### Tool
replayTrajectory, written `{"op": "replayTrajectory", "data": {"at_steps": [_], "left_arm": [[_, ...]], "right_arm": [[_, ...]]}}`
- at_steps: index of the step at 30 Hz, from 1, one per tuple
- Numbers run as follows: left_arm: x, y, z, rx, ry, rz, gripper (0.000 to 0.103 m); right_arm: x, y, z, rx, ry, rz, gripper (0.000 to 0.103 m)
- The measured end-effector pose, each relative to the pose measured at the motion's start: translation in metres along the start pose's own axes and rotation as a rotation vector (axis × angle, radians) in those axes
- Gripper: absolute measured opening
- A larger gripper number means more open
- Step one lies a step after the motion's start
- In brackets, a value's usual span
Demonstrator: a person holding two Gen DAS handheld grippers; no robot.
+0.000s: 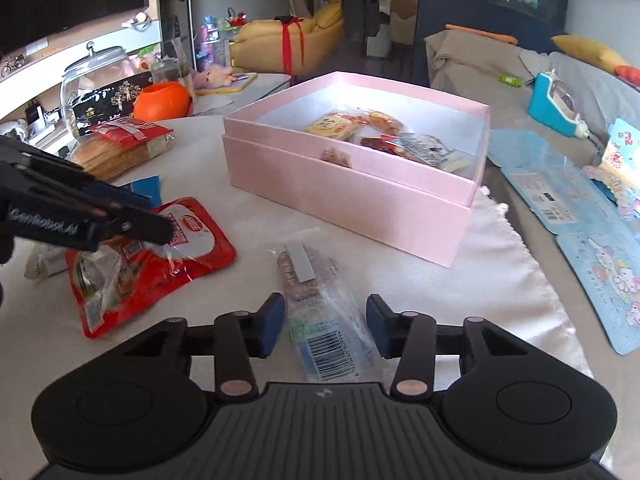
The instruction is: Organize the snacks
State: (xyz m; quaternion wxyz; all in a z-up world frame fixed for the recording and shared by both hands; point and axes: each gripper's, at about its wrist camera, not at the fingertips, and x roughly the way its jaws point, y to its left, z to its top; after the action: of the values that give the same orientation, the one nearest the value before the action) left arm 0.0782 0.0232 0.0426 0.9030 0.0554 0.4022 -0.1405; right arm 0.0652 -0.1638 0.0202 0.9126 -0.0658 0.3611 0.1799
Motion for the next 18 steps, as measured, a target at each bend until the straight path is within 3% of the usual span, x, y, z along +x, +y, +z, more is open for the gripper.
{"op": "replayTrajectory", "data": {"at_steps": [5,7,8,10,15,18], "left_arm": [[-0.009,-0.014,-0.005,0.086,0.019,0.035,0.039],[-0.005,-0.020,-0.007,0.118,0.050,0.030,0.039],[-0.002,-0.024,-0.008,0.131,0.063,0.024,0.044],[0.000,-0.029,-0.010,0.165,0.062,0.023,0.055],[0.005,-0.027,-0.007,0.126,0.067,-0.032,0.074],[0.010,-0.021,-0.002,0.106,0.058,-0.006,0.073]], "right_arm": [[-0.012,-0.020,-0.017,0.026,-0.020,-0.062,0.046],[-0.015,-0.026,-0.025,0.019,-0.032,-0.053,0.051],[-0.016,-0.028,-0.029,0.016,-0.046,-0.052,0.061],[-0.016,-0.034,-0.032,0.047,-0.049,-0.065,0.072],[-0.014,-0.038,-0.030,0.076,-0.040,-0.044,0.076],[-0.013,-0.037,-0.031,0.073,-0.039,-0.052,0.077]]}}
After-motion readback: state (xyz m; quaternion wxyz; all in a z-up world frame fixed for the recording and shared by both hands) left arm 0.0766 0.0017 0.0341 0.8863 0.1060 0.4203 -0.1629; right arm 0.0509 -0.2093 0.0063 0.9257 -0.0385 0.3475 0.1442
